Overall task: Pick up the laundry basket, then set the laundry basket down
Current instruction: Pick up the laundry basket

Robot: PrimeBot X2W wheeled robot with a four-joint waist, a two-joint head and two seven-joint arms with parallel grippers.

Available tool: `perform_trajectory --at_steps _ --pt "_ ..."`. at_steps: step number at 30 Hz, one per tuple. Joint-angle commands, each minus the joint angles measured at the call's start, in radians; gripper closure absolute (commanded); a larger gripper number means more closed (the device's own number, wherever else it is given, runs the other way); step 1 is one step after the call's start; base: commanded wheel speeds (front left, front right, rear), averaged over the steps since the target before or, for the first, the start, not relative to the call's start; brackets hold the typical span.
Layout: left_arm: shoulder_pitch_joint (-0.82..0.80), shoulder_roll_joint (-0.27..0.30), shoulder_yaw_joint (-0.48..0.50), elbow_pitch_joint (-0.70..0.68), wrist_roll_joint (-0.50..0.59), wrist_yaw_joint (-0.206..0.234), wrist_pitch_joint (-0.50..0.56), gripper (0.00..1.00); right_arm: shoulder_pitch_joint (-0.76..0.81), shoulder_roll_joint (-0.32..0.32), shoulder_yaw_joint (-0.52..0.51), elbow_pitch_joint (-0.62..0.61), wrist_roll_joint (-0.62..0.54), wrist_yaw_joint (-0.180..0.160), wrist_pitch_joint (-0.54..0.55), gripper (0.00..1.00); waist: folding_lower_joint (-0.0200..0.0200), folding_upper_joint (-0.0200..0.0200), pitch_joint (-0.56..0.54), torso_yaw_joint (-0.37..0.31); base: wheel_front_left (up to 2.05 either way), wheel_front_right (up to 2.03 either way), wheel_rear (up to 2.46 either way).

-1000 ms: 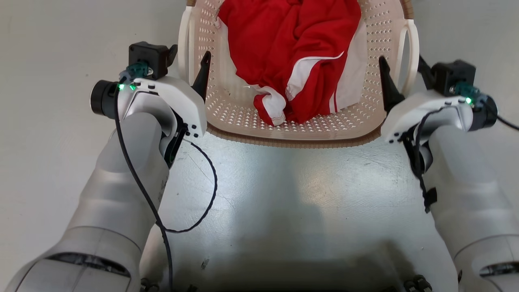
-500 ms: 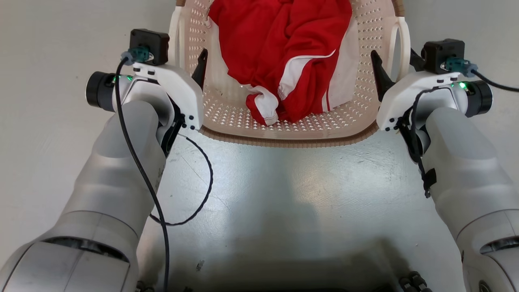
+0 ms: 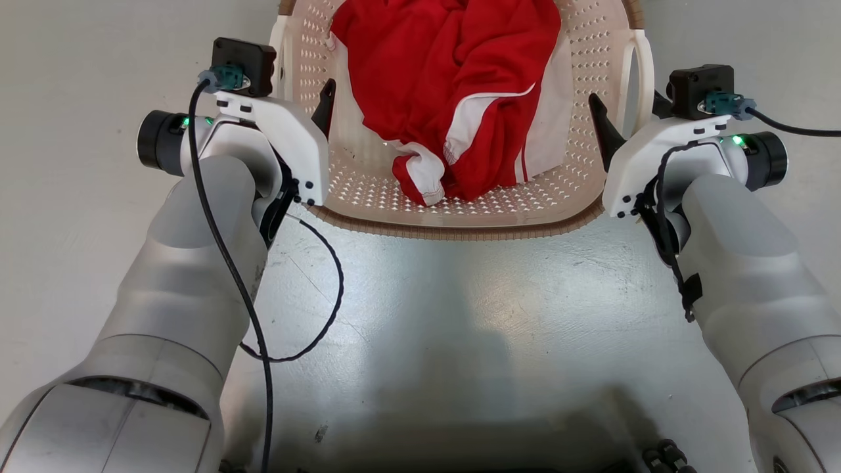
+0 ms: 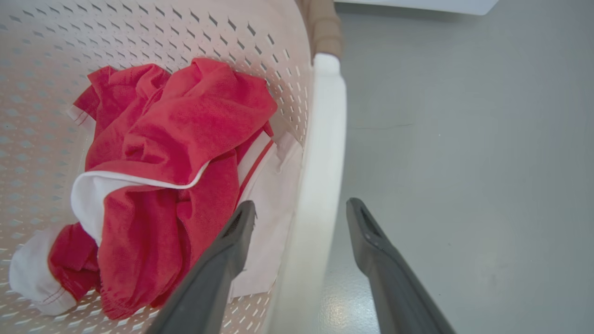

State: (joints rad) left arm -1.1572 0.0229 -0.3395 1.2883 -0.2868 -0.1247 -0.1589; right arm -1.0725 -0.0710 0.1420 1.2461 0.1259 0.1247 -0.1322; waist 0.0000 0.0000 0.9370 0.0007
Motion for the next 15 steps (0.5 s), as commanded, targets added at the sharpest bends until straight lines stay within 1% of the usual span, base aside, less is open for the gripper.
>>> perform_trajectory --at_steps 1,6,13,15 --pt "0.006 0.027 0.008 -0.005 -0.004 0.000 -0.005 0.00 0.018 0.021 0.018 -0.001 0.008 0.006 0.002 0.00 0.0000 0.0000 0.000 0.000 0.00 0.00 0.00" --pt "0.004 0.027 0.008 -0.003 -0.014 0.009 -0.009 0.00 0.017 0.021 0.029 0.000 0.024 0.006 -0.006 0.00 0.0000 0.0000 -0.004 0.000 0.00 0.00 0.00" --pt "0.000 0.033 0.000 -0.001 -0.022 0.007 -0.023 0.00 0.009 0.021 0.039 0.004 0.033 0.006 -0.021 0.00 0.0000 0.0000 -0.005 0.004 0.00 0.00 0.00" --pt "-0.002 0.033 -0.002 0.000 -0.027 0.006 -0.012 0.00 0.006 0.021 0.044 0.004 0.037 0.006 -0.027 0.00 0.0000 0.0000 -0.006 0.004 0.00 0.00 0.00"
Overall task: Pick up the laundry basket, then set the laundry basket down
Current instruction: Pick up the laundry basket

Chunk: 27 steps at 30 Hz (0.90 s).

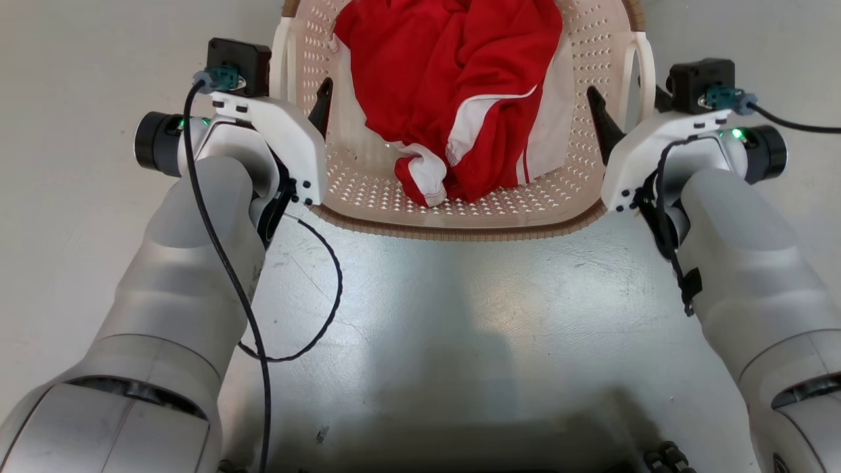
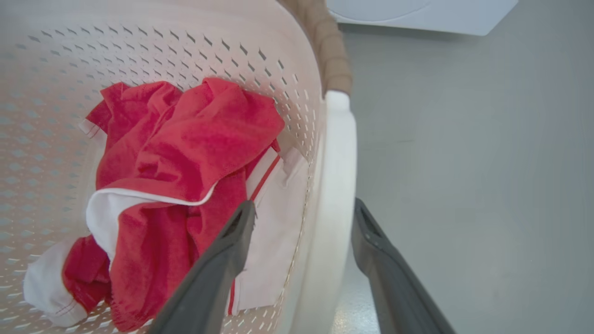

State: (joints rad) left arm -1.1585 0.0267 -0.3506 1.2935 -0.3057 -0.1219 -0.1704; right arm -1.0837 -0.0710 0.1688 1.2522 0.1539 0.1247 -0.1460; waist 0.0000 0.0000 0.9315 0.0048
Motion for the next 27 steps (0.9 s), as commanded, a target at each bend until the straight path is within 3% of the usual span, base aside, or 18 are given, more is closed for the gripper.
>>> perform_trajectory --at_steps 1,3,4,5,15,27 --pt "0.001 0.029 0.005 -0.005 -0.007 0.002 0.000 0.00 0.016 0.021 0.019 -0.003 0.011 0.006 -0.017 0.00 0.0000 0.0000 -0.001 0.001 0.00 0.00 0.00" --pt "0.004 0.028 -0.003 -0.005 -0.008 0.001 0.001 0.00 0.012 0.021 0.020 -0.007 0.013 0.006 -0.033 0.95 0.0000 0.0000 -0.002 0.002 0.00 0.00 0.00" --pt "0.005 0.028 -0.006 -0.005 -0.009 0.000 0.000 0.67 0.012 0.021 0.021 -0.006 0.017 0.006 -0.033 1.00 0.0000 0.0000 -0.002 0.002 0.00 0.00 0.00" --pt "0.006 0.027 -0.008 -0.005 -0.011 0.000 -0.003 1.00 0.012 0.021 0.024 -0.004 0.020 0.006 -0.029 1.00 0.0000 0.0000 -0.002 0.002 0.00 0.00 0.00" --pt "0.039 0.024 -0.059 -0.027 -0.055 0.005 -0.008 1.00 0.031 0.021 0.058 0.005 0.055 0.006 -0.015 1.00 0.0000 0.0000 -0.023 -0.004 0.00 0.00 0.00" --pt "0.104 0.024 -0.129 -0.029 -0.132 0.022 0.027 1.00 0.096 0.021 0.113 0.017 0.120 0.006 0.051 1.00 0.0000 0.0000 -0.138 0.002 0.00 0.00 0.00"
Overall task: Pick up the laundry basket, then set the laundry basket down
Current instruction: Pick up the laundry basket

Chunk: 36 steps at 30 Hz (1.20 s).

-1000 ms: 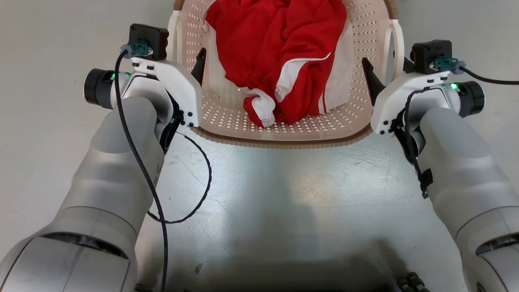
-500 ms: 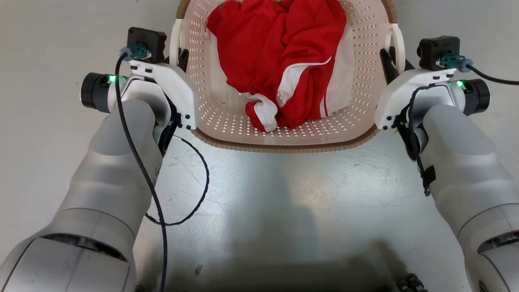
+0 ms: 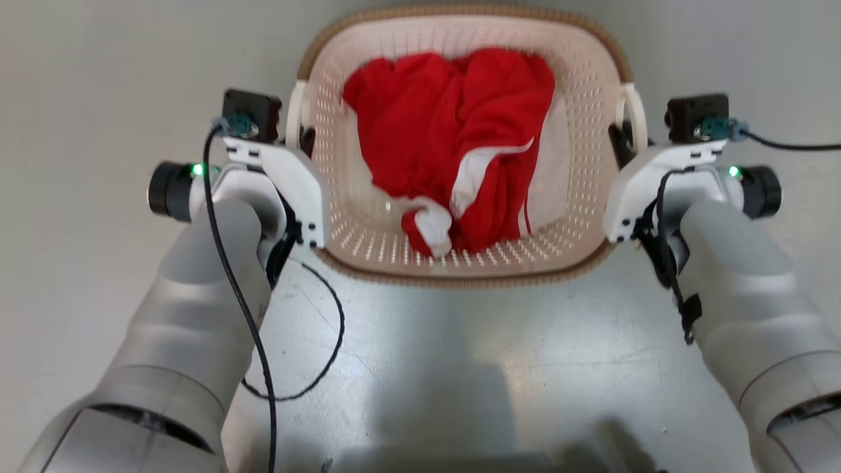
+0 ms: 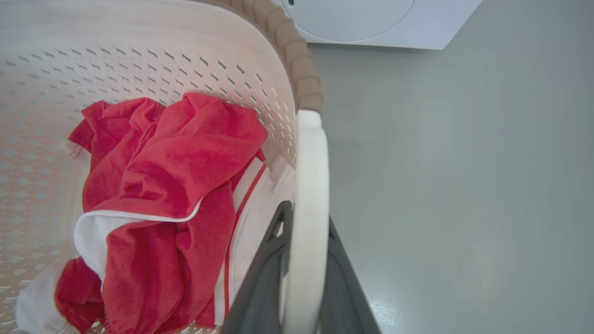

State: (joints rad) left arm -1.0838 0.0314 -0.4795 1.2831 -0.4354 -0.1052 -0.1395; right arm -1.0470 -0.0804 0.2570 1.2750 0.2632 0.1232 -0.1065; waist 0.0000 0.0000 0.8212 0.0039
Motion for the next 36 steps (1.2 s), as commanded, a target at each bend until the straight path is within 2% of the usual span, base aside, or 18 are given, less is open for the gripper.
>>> perform_trajectory --at_steps 1,14,27,36 --pt "0.029 0.019 0.000 -0.019 -0.002 0.005 -0.004 1.00 0.059 0.030 0.025 -0.006 0.011 0.008 0.012 1.00 0.0000 0.0000 -0.028 0.003 0.00 0.00 0.00" --pt "0.167 0.019 -0.043 0.001 -0.042 0.029 0.045 1.00 0.194 0.030 0.133 -0.012 0.121 0.008 0.112 1.00 0.0000 0.0000 -0.260 -0.018 0.00 0.00 0.00" --pt "0.337 0.019 -0.102 -0.001 -0.104 0.009 0.140 1.00 0.318 0.030 0.250 -0.046 0.239 0.008 0.255 1.00 0.0000 0.0000 -0.529 -0.035 0.00 0.00 0.00" --pt "0.445 0.019 -0.159 -0.026 -0.160 0.014 0.209 1.00 0.420 0.030 0.337 -0.065 0.307 0.008 0.329 1.00 0.0000 0.0000 -0.708 -0.049 0.00 0.00 0.00"
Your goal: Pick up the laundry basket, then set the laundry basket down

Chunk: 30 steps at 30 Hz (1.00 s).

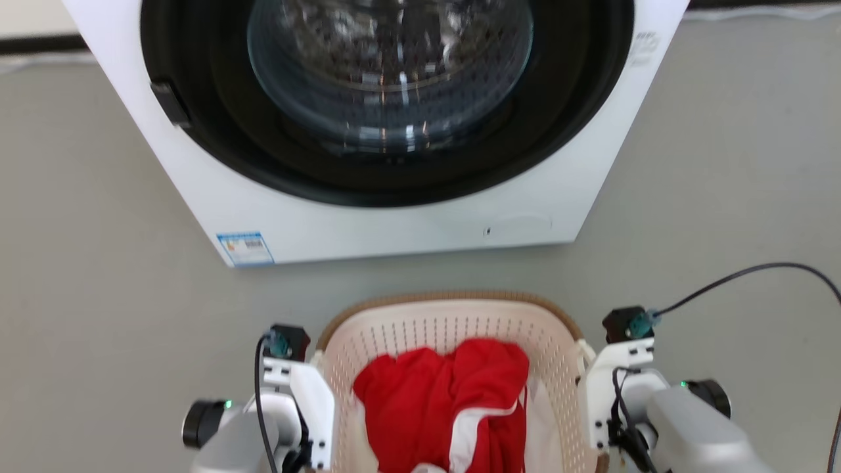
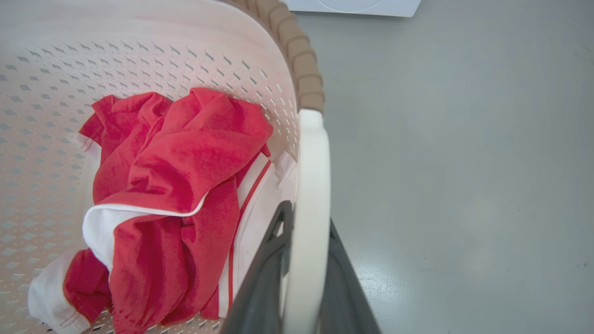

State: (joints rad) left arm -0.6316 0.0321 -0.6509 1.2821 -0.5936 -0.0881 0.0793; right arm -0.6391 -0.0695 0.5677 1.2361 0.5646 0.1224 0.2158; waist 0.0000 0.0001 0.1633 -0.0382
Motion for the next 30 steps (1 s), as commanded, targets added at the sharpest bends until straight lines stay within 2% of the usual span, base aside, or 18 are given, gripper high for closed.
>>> perform_trajectory --at_steps 1,11,30 --pt "0.004 0.018 0.007 -0.028 -0.008 -0.002 -0.006 1.00 0.021 0.019 0.034 -0.028 0.011 0.008 0.013 1.00 0.0000 -0.0001 -0.066 -0.007 0.00 0.00 0.00" --pt "0.087 0.018 -0.043 -0.071 -0.066 0.019 0.025 1.00 0.068 0.019 0.068 -0.024 0.064 0.008 0.043 1.00 0.0000 -0.0001 -0.167 -0.005 0.00 0.00 0.00" --pt "0.088 0.018 -0.124 -0.091 -0.148 0.039 0.056 1.00 0.066 0.019 0.130 -0.017 0.142 0.008 0.060 1.00 0.0000 -0.0001 -0.200 0.013 0.00 0.00 0.00"
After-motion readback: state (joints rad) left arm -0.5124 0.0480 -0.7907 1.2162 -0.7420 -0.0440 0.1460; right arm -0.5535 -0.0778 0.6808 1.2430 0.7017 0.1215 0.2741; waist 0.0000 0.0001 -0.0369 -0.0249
